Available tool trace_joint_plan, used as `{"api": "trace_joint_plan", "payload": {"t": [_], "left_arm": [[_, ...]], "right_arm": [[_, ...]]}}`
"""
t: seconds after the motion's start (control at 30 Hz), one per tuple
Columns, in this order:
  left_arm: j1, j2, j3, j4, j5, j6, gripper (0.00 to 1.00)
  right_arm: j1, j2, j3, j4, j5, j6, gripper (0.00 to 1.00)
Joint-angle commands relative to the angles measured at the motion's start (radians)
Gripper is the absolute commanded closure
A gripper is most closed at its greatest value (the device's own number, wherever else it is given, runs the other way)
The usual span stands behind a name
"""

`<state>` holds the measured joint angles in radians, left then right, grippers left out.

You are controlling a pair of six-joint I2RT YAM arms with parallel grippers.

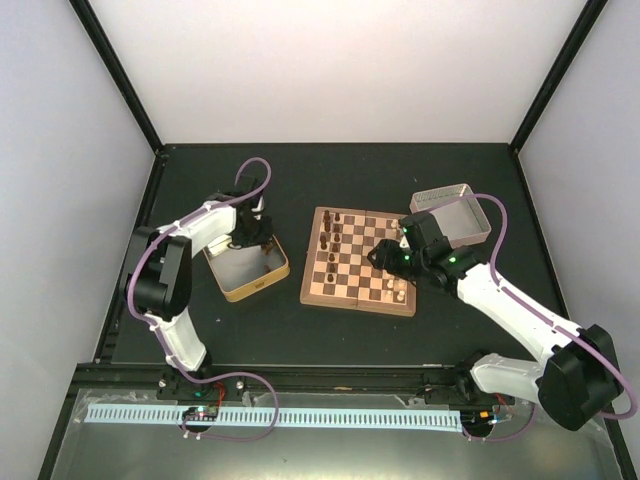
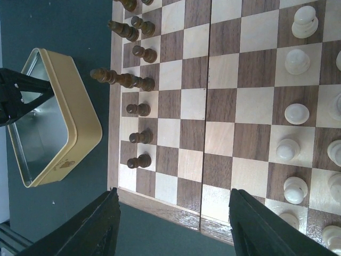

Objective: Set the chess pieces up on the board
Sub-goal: Pick up the chess piece from the storage box.

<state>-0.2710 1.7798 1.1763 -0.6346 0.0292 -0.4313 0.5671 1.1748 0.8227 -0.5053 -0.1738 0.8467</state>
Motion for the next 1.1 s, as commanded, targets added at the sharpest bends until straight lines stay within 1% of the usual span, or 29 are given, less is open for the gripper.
{"api": "trace_joint_plan", "payload": {"t": [0.0,0.13,0.43,0.57,0.77,0.87,0.93,1.07], "left_arm": [[-0.008,0.036,0.047,0.010,-0.040,-0.015,0.74],[-0.009,0.058,0.053,0.012,-0.050,-0.016,0.75],[-0.009,0.048,0.058,0.021,-0.051,-0.014,0.89],[-0.012,-0.017,0.050,0.011,-0.058,-0.009,0.91],[-0.041,-0.139,0.043,-0.042,-0.064,0.003,0.90],[-0.080,-0.190,0.034,-0.072,-0.053,0.003,0.89],[-0.125,-0.229,0.019,-0.089,-0.037,-0.001,0.89],[-0.263,-0.294,-0.024,-0.098,0.002,-0.028,0.88]], "right_arm": [[0.004,0.005,-0.010,0.018,0.016,-0.009,0.43],[0.004,0.004,-0.011,0.017,0.016,-0.011,0.43],[0.004,-0.005,-0.017,0.016,0.017,-0.010,0.44],[0.004,-0.015,-0.018,0.013,0.021,-0.008,0.43],[0.004,-0.030,-0.026,0.016,0.025,-0.002,0.43],[0.004,-0.037,-0.029,0.018,0.027,0.002,0.43],[0.004,-0.048,-0.033,0.016,0.034,0.005,0.43],[0.004,-0.070,-0.046,0.018,0.059,0.014,0.43]]}}
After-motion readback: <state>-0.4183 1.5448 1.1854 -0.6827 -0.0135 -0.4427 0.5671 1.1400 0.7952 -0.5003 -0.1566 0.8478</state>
